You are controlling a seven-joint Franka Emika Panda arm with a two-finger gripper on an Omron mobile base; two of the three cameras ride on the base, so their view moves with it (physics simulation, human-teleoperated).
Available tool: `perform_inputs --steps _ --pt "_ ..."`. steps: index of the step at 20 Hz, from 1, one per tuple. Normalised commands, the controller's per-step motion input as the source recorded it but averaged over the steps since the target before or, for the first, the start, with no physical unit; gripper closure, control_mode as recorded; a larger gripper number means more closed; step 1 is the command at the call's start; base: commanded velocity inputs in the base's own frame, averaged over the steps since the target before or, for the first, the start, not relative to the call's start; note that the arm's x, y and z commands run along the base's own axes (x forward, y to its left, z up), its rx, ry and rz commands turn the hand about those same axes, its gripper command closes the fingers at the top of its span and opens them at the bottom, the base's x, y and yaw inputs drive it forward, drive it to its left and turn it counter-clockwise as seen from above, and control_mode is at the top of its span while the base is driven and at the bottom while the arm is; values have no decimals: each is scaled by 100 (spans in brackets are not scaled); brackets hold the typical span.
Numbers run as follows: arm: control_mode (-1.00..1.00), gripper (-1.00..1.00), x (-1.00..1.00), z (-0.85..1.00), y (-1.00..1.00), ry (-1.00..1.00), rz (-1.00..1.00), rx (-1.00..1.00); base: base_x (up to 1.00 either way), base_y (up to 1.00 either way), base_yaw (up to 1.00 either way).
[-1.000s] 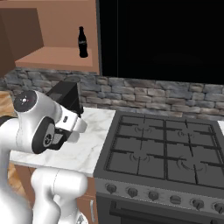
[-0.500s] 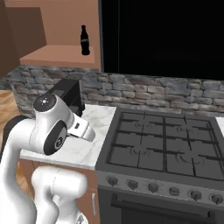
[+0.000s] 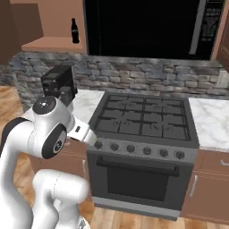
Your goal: Sort all alcoholic drinks to one cabinet, and non-alcoholic drinks to the other.
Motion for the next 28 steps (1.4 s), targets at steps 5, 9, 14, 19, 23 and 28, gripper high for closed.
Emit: perform_inputs --steps 5,9,14,19,23,28 --pt "100 -100 0 0 0 0 0 0 -67 -98 -6" --pt "100 -100 0 0 0 0 0 0 -59 -100 -2" --pt "100 -100 0 0 0 0 0 0 -26 -100 0" --pt "100 -100 0 0 0 0 0 0 4 -89 0" --pt "100 -100 0 0 0 0 0 0 28 -79 0" --pt "100 -100 0 0 0 0 0 0 55 -46 0"
